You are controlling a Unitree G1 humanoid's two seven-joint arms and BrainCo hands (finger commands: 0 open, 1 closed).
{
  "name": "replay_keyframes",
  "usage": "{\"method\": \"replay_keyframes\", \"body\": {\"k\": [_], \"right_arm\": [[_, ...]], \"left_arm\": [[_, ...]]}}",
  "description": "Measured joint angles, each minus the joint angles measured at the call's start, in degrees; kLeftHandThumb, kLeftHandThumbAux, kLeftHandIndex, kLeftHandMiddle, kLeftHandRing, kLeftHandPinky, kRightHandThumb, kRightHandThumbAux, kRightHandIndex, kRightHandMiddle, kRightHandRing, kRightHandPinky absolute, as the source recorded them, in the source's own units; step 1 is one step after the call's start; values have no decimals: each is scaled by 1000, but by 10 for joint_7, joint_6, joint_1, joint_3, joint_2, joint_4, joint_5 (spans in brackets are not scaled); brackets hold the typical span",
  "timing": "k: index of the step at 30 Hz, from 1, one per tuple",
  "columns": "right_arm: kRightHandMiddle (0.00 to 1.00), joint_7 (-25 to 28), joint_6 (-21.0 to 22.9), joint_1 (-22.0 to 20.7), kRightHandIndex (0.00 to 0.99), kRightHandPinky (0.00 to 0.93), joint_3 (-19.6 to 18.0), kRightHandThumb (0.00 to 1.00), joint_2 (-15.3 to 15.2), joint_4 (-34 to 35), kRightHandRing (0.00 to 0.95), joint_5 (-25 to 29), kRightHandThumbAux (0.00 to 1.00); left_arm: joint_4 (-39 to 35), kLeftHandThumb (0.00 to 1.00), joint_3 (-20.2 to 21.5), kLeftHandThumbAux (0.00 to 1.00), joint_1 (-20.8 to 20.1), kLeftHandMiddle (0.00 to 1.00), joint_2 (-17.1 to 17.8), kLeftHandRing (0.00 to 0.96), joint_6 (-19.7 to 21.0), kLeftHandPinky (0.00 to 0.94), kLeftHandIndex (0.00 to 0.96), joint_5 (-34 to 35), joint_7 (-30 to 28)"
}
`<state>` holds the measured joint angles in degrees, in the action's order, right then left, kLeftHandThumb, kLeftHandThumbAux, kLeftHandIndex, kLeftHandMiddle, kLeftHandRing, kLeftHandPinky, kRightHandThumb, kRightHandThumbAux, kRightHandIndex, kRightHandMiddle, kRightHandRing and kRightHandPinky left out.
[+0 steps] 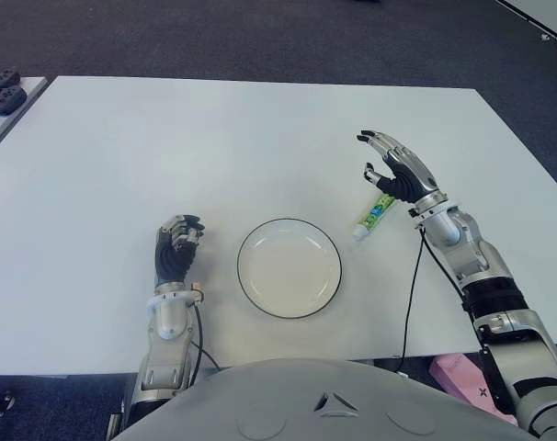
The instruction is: Put the toothpaste on the table into the plate.
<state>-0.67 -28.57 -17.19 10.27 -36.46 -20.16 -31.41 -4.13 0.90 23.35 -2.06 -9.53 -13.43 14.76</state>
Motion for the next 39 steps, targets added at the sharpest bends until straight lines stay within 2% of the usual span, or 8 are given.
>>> {"method": "replay_keyframes", "body": {"k": [3, 8, 18, 26, 32, 39], "right_arm": [[0, 20, -12, -16, 3, 2, 2, 643, -24, -1, 0, -8, 297], [0, 26, -45, -38, 0, 0, 3, 637, -52, -15, 0, -14, 259], [0, 16, -111, -55, 0, 0, 11, 636, -77, -48, 0, -44, 213], [0, -8, -168, -91, 0, 0, 28, 597, -106, -95, 0, -87, 200], [0, -65, -206, -131, 0, 0, 77, 507, -119, -169, 0, -163, 179], [0, -148, -237, -173, 0, 0, 144, 464, -121, -233, 0, -256, 166]], "left_arm": [[0, 706, 0, 723, 0, 499, -1, 516, 0, 539, 427, 0, 0], [0, 706, 0, 723, 0, 500, -2, 518, 0, 542, 428, -1, 0], [0, 703, 0, 723, 0, 507, -2, 526, 0, 543, 428, -1, 0], [-1, 704, 0, 722, 0, 498, -4, 518, 0, 539, 428, -1, 0], [-2, 703, 0, 722, 0, 501, -4, 521, 0, 542, 428, -2, 0], [-3, 702, 0, 722, 1, 508, -5, 527, 0, 544, 428, -4, 0]]}}
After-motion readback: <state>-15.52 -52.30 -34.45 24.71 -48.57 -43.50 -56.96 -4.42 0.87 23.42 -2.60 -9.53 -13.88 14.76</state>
